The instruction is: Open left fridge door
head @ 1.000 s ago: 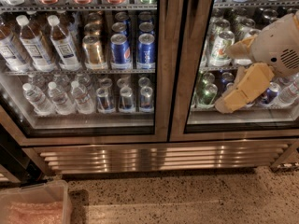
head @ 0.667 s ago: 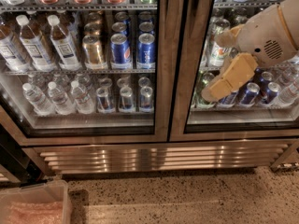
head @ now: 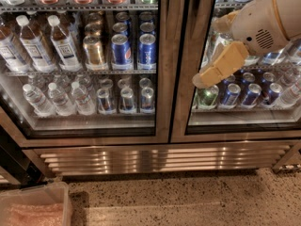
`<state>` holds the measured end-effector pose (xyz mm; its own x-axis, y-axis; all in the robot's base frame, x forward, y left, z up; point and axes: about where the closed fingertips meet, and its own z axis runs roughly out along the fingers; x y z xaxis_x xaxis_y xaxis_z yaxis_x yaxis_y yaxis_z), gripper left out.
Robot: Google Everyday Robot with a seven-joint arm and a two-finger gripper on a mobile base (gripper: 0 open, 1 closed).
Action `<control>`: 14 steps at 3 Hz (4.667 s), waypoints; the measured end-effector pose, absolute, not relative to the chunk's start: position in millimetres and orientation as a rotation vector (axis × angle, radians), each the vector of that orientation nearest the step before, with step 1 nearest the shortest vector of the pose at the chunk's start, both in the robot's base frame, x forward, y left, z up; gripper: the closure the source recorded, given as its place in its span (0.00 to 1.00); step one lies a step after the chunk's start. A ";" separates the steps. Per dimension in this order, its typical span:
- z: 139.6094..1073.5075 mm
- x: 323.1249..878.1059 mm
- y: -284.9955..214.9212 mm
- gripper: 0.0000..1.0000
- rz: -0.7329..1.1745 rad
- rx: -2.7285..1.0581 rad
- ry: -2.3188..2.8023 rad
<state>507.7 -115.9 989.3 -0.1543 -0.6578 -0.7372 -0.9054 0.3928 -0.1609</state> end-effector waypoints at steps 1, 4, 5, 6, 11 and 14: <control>997.0 522.3 -96.8 0.00 0.404 -1.353 1.838; 1025.2 553.9 -60.2 0.00 0.352 -1.385 1.721; 1045.4 574.0 -51.6 0.00 0.285 -1.385 1.666; 1045.4 574.0 -51.5 0.00 0.286 -1.385 1.666; 1028.3 571.3 -31.1 0.42 0.436 -1.493 1.642; 1028.3 571.2 -31.0 1.00 0.436 -1.494 1.641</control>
Offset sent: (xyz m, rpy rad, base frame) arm 0.0489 0.0461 0.0411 0.0311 -0.1756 0.0319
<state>571.2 -31.0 1028.3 0.0770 -0.6363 -0.7676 -0.9332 0.2251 -0.2801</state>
